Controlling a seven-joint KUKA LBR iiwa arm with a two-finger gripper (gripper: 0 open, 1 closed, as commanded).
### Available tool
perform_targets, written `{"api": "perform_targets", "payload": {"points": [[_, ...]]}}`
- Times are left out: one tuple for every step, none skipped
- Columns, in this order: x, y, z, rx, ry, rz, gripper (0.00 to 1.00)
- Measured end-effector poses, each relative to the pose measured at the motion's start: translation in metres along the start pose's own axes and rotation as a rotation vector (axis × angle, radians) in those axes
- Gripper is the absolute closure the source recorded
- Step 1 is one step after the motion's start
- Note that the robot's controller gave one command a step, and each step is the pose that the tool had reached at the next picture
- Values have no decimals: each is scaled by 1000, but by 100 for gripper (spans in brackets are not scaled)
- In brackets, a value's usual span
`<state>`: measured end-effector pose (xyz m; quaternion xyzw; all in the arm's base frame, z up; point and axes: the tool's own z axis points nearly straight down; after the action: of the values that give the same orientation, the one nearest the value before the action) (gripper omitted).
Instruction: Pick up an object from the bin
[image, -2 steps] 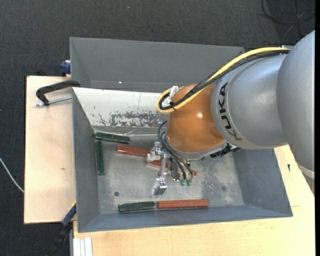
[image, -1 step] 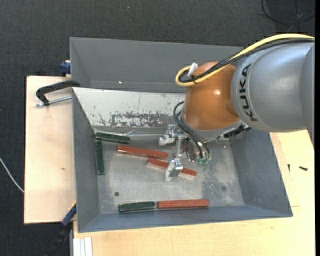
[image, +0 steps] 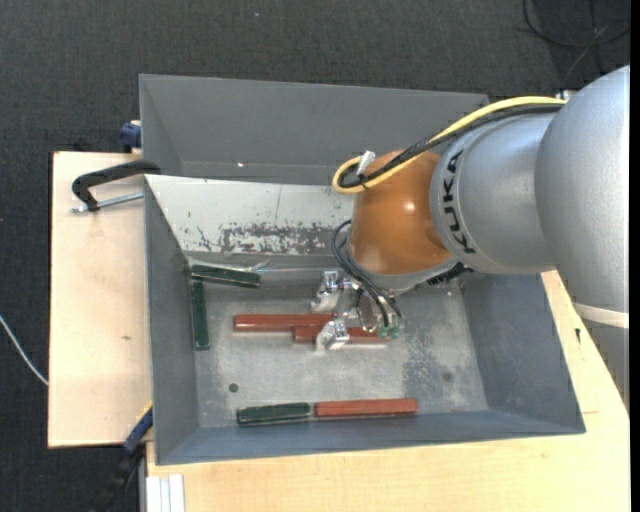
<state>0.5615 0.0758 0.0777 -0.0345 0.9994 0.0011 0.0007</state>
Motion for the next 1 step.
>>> {"api": "perform_targets", "payload": {"points": [[0,0,0,0,0,0,100]]}}
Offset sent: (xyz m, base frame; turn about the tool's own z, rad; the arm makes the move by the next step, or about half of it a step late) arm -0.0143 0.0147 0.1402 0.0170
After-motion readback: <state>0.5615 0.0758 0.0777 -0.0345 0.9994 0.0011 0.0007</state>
